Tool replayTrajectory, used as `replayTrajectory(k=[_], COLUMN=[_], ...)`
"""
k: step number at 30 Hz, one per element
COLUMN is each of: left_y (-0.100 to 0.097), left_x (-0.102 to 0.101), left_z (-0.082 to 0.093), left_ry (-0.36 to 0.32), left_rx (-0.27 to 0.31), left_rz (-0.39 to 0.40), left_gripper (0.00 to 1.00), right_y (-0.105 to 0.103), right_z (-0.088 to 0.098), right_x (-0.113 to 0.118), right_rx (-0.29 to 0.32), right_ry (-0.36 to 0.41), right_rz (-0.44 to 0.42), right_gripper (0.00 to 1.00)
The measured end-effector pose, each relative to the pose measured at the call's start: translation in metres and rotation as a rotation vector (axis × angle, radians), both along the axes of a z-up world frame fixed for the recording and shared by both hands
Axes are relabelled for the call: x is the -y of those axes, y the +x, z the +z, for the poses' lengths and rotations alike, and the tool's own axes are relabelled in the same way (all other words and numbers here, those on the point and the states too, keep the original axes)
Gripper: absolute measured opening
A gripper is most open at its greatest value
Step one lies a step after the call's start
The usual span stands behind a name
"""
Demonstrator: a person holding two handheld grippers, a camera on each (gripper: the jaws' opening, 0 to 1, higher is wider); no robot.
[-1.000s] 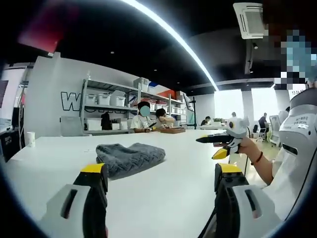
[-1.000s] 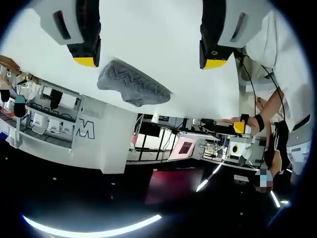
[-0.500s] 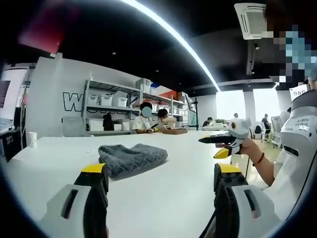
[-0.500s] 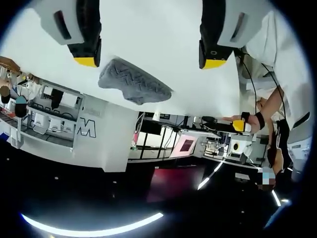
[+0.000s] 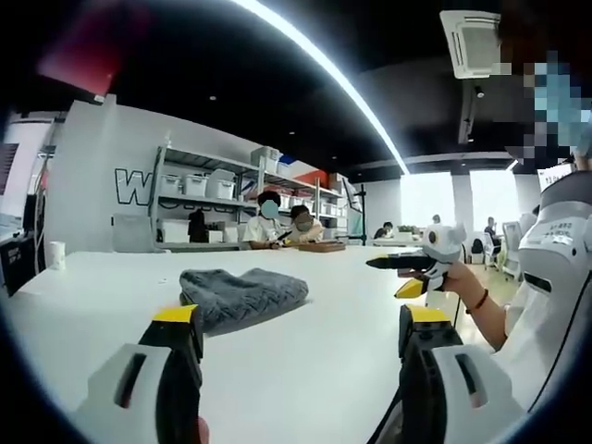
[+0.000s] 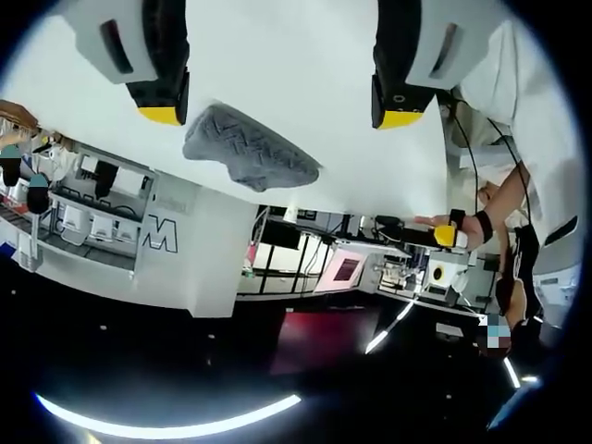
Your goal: Open the folded towel by lifting each exposed corner and separating the folded layers until the towel lies flat within the target outline without major curled edges
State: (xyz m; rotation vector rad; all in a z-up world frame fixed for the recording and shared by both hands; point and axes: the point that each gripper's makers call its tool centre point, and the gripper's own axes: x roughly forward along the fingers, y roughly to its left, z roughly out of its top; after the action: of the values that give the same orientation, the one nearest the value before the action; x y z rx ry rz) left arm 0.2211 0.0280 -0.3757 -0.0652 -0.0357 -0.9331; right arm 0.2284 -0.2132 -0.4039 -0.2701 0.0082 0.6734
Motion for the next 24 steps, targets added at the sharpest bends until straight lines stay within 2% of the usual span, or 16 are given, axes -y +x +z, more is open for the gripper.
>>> replayTrajectory(k=[15, 24], left_y=[0.001, 0.000], left_x=[-0.002, 0.006], left_z=[0.003, -0.002], left_ry=[-0.001, 0.017], left_rx=[0.012, 0.006], left_rz=[0.008, -0.003], left_gripper=[0.86, 0.86], right_y=[0.000, 0.000], right_z=[-0.003, -0.002], right_x=[-0.007, -0.007], right_rx=[-0.013, -0.013], right_ry=[-0.013, -0.007], right_rz=[0.015, 0.019], right_gripper=[0.78, 0.78])
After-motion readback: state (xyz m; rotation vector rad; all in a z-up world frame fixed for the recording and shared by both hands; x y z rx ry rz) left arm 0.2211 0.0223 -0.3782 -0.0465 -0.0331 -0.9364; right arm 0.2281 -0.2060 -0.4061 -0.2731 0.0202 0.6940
